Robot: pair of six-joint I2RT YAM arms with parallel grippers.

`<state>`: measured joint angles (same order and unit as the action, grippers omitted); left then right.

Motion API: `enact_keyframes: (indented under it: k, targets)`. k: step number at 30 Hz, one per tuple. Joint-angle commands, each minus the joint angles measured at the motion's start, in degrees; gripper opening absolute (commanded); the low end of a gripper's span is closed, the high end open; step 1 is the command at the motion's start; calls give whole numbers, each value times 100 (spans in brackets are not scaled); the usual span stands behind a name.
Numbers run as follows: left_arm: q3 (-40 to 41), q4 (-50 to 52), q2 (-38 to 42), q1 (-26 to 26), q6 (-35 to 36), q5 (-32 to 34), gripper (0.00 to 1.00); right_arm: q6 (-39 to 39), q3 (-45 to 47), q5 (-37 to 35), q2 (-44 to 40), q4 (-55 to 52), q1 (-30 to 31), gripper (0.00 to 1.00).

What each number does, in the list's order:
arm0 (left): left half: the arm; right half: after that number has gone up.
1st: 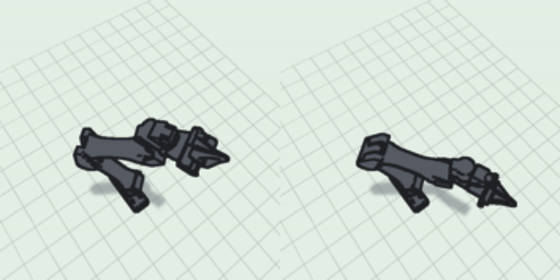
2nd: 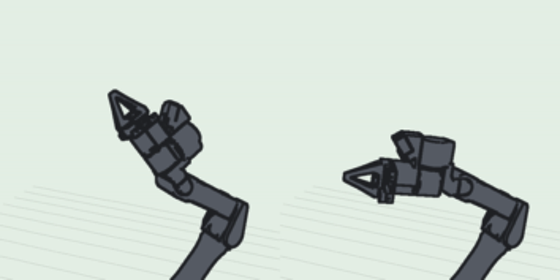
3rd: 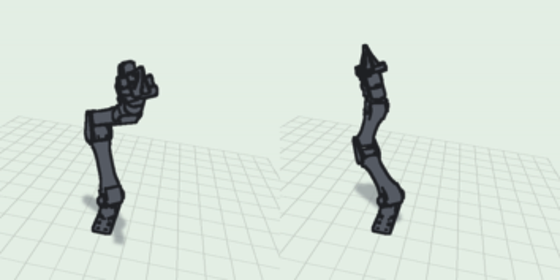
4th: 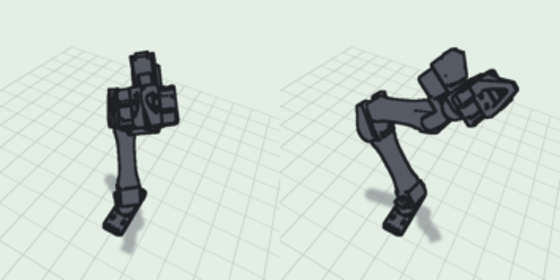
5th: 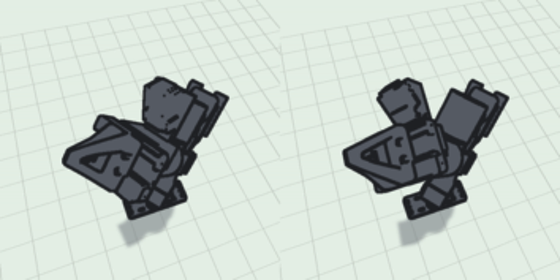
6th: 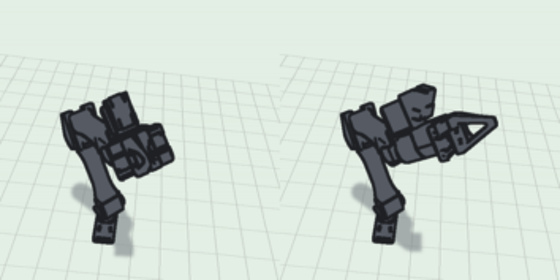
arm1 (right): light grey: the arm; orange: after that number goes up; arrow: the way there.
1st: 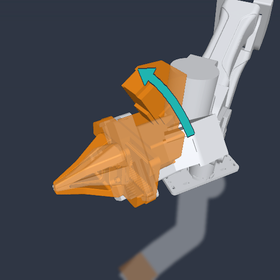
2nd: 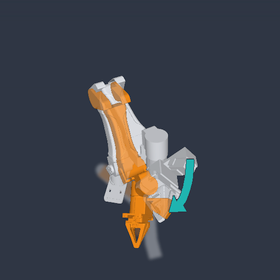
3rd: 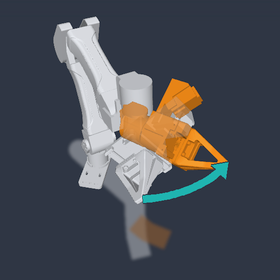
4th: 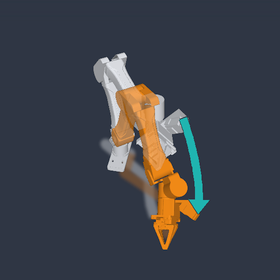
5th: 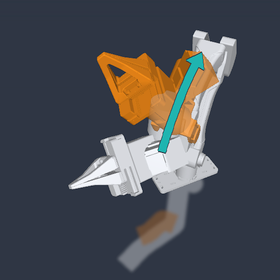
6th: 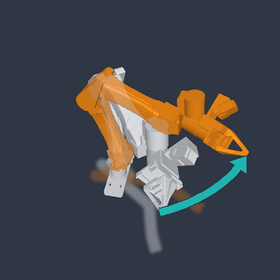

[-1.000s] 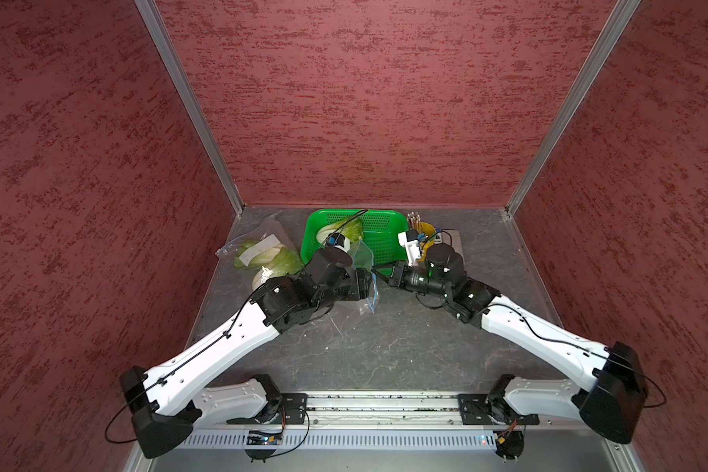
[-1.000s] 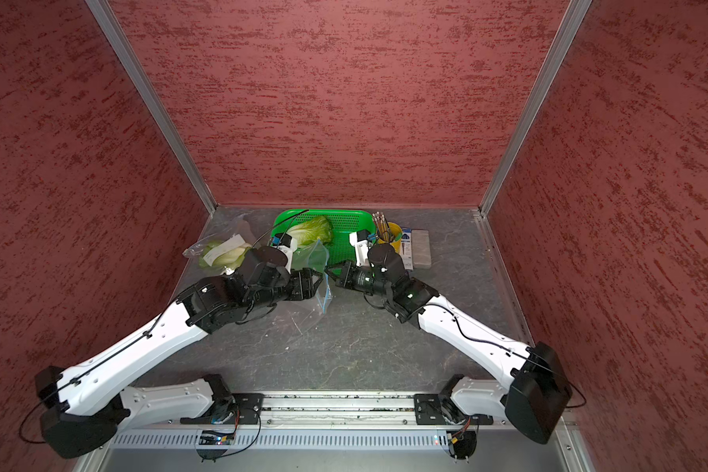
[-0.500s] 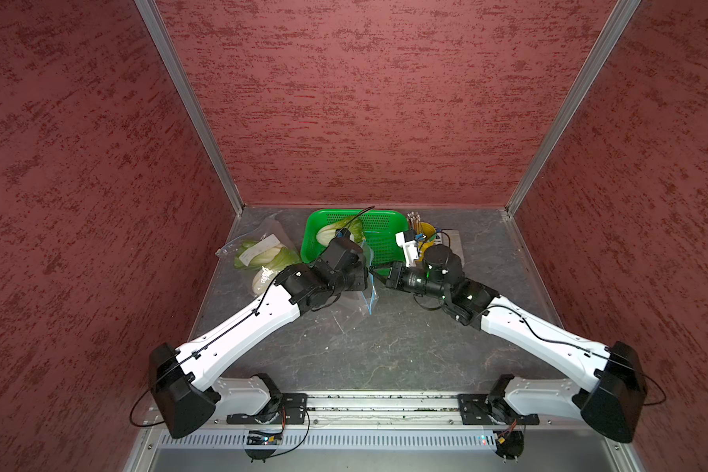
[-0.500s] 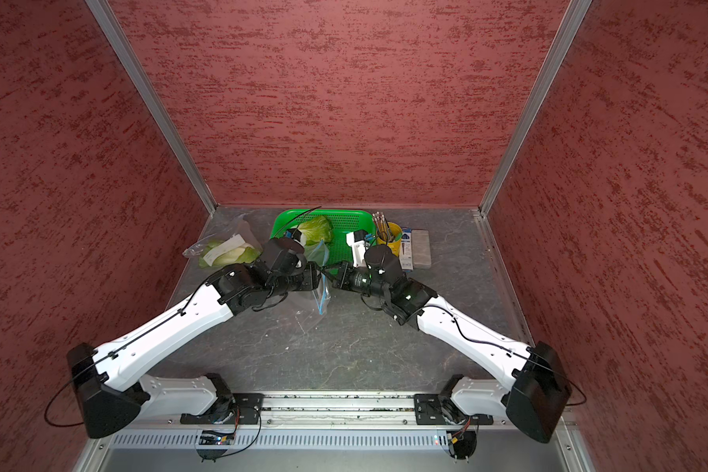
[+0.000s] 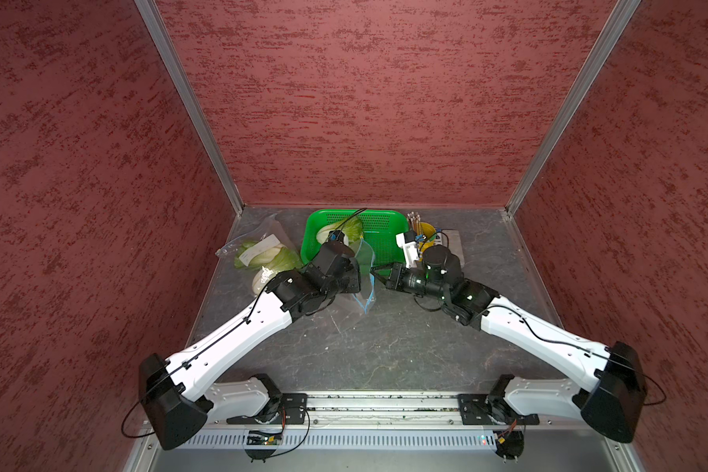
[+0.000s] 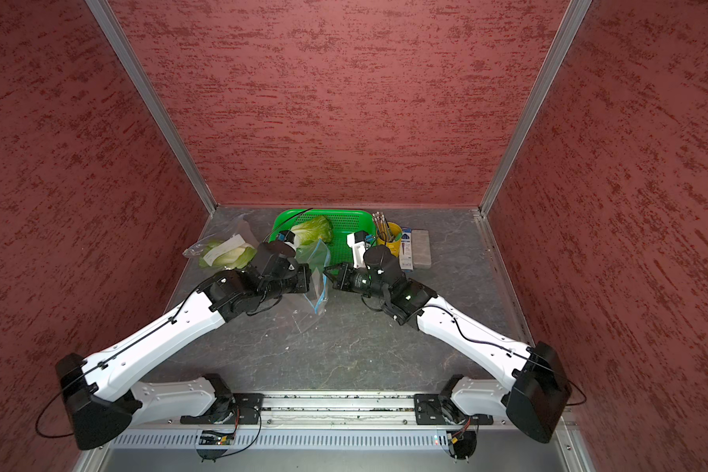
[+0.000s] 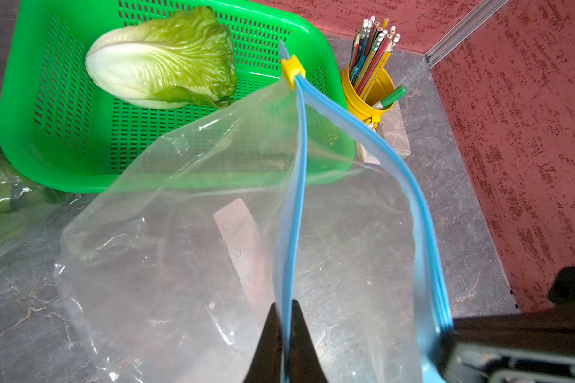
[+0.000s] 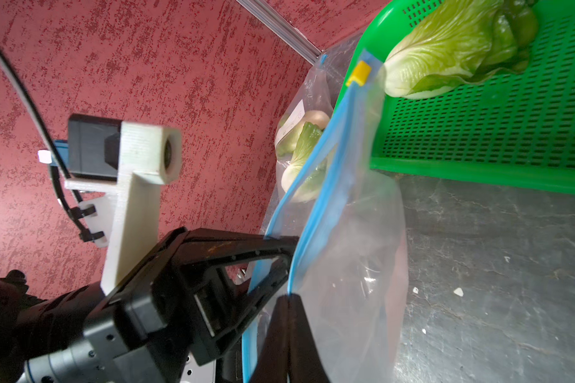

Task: Put the chinese cabbages into a zipper bag and zip it
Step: Open the zipper of the food storage bag at the center of the board.

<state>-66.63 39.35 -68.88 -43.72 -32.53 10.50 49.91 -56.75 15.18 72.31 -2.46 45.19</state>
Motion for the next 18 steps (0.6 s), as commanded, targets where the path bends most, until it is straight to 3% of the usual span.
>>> enact_keyframes:
  k: [1, 8, 13, 18]
  targets:
    - [73, -204, 168, 21, 103, 40, 5, -127, -74, -165, -95, -96, 42, 0]
    - [69, -235, 381, 29, 202, 75, 0, -174, 54, -300, -189, -281, 42, 0]
    - [54, -301, 502, 16, 358, 18, 0, -248, 65, -367, -159, -425, 43, 8]
    - [28, -375, 454, -7, 449, -142, 0, -684, -595, -423, 167, -1022, 37, 33]
